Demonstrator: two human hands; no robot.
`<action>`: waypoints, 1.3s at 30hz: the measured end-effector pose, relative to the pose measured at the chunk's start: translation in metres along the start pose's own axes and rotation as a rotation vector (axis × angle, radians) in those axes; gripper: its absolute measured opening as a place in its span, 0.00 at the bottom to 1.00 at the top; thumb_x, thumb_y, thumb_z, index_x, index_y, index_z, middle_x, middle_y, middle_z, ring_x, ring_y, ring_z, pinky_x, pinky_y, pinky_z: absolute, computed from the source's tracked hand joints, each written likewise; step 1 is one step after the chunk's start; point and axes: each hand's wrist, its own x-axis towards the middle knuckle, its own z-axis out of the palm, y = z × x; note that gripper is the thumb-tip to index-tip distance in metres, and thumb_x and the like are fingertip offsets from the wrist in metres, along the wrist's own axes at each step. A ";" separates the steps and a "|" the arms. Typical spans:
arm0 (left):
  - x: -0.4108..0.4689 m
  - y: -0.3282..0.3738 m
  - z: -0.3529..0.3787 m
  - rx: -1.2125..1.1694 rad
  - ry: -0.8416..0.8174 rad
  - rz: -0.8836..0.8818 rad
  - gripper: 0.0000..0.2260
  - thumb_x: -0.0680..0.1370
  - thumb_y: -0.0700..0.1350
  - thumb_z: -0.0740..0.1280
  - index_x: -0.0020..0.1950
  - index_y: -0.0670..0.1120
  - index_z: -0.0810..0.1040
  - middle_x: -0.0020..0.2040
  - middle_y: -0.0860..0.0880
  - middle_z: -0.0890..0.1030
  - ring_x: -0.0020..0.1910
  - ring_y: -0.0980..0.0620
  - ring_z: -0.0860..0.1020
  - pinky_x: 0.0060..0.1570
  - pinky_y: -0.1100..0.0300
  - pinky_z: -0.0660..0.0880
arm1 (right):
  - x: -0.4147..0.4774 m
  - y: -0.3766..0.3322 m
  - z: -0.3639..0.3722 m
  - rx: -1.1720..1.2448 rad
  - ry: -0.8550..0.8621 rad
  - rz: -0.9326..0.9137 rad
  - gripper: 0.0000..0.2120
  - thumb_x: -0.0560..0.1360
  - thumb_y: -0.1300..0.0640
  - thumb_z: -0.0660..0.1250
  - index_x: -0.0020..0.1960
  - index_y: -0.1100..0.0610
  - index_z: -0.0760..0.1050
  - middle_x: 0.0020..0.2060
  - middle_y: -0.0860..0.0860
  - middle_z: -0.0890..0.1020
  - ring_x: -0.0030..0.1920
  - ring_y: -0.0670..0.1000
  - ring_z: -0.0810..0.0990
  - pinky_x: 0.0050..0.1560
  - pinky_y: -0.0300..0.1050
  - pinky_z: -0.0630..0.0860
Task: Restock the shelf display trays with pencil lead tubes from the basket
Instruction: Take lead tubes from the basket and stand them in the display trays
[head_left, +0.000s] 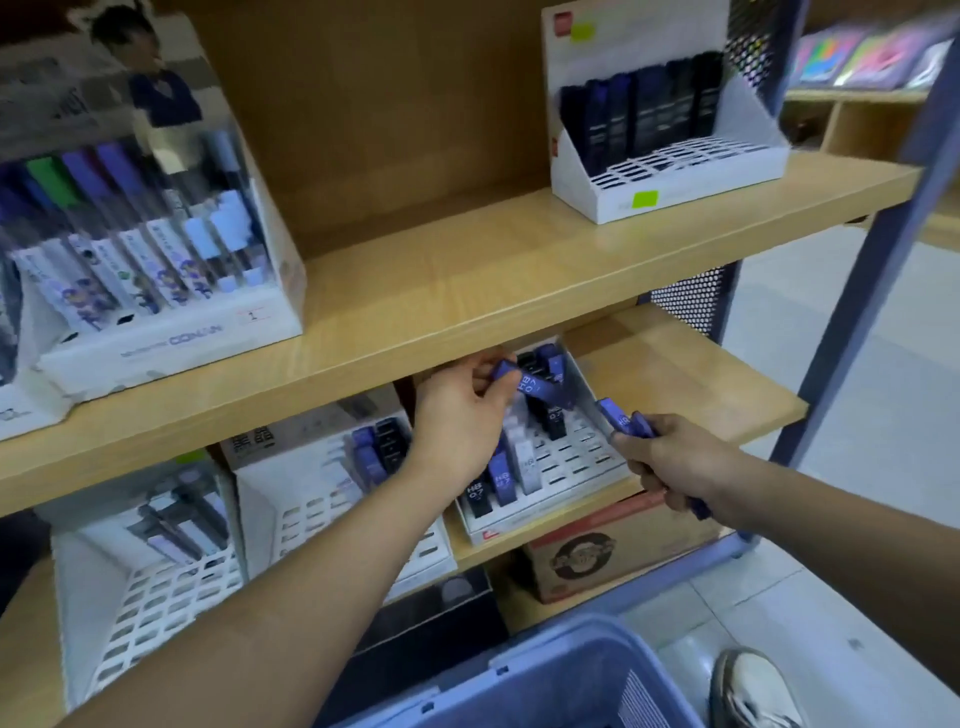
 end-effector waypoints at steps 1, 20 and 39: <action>0.006 0.005 0.008 0.033 -0.009 -0.017 0.06 0.78 0.48 0.67 0.53 0.48 0.78 0.43 0.52 0.80 0.45 0.51 0.78 0.52 0.56 0.76 | 0.003 0.002 -0.004 0.026 0.021 0.024 0.05 0.82 0.57 0.61 0.47 0.55 0.70 0.30 0.52 0.67 0.18 0.44 0.62 0.19 0.37 0.57; 0.071 0.000 0.055 0.382 -0.212 -0.089 0.13 0.79 0.53 0.64 0.62 0.52 0.78 0.57 0.52 0.80 0.51 0.54 0.76 0.52 0.65 0.68 | 0.008 0.002 -0.022 0.293 0.088 0.037 0.10 0.82 0.60 0.58 0.62 0.59 0.70 0.33 0.54 0.76 0.25 0.48 0.69 0.19 0.36 0.59; 0.074 -0.006 0.070 0.526 -0.186 0.116 0.07 0.80 0.45 0.63 0.56 0.49 0.78 0.51 0.49 0.82 0.51 0.48 0.79 0.52 0.54 0.77 | 0.005 0.001 -0.030 0.371 0.003 0.060 0.09 0.82 0.58 0.59 0.61 0.59 0.70 0.32 0.54 0.82 0.25 0.50 0.72 0.20 0.36 0.58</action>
